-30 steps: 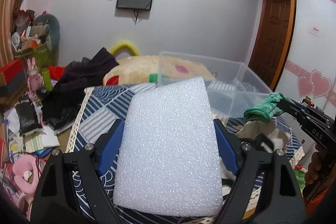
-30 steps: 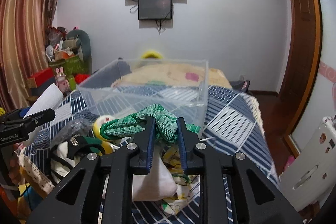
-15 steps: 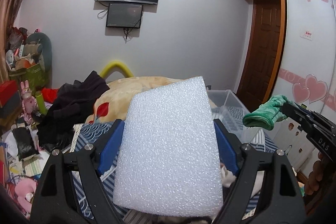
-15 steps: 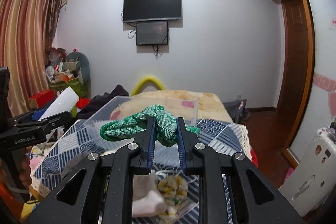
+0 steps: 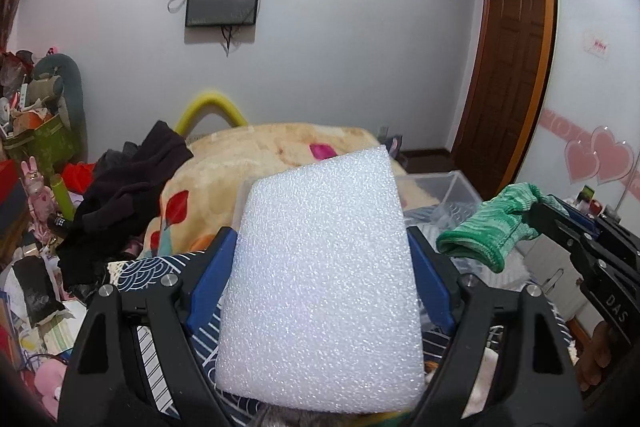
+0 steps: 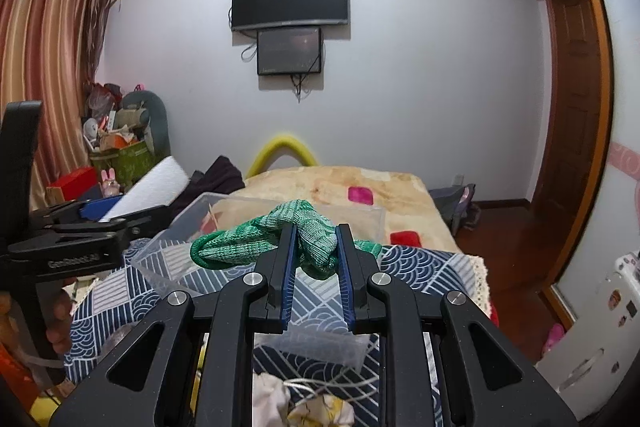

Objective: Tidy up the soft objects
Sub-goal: 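Release the foam sheet from the left tool while the right tool releases the green cloth into the box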

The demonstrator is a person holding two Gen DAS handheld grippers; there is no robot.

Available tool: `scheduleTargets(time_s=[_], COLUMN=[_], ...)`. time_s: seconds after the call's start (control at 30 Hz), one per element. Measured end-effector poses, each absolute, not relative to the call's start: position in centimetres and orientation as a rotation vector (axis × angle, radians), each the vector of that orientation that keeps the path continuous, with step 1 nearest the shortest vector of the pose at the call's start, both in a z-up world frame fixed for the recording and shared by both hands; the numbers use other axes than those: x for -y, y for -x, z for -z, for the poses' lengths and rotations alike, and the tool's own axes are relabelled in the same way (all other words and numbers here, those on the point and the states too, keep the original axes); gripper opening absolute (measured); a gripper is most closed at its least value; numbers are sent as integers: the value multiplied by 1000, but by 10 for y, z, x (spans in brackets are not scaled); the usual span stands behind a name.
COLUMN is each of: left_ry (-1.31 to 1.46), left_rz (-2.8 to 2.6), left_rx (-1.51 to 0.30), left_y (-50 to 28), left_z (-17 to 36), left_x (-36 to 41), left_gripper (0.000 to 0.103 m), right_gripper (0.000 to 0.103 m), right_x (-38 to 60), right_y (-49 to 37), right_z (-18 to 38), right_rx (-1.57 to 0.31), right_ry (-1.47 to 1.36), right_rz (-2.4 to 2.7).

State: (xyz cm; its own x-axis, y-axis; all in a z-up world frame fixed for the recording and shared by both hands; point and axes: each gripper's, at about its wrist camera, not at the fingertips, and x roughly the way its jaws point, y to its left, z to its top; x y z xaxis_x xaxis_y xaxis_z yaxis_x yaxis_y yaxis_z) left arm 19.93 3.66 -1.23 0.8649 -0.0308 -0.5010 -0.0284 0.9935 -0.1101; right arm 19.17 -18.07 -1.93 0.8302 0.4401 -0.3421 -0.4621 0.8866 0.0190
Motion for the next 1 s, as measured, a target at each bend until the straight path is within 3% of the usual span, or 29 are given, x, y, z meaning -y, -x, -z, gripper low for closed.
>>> scheduleTargets(time_s=[0.57,0.77,1.0], left_ry=[-38,-63,-59], left_rz=[-8,-18,-7], left_rx=[-682,-689,-631], left_y=[-265,-263,-239], left_z=[44,49,31], left_x=[-8,-6,-5], left_gripper=[83,92,95], right_gripper=[18,27,38], right_x=[156,160,168], right_y=[-237,-234,-225], right_z=[54,55,41], right_rx=[-558,-583,-541], right_ry=[192,219,199], right_rz=[-502,-495,-504])
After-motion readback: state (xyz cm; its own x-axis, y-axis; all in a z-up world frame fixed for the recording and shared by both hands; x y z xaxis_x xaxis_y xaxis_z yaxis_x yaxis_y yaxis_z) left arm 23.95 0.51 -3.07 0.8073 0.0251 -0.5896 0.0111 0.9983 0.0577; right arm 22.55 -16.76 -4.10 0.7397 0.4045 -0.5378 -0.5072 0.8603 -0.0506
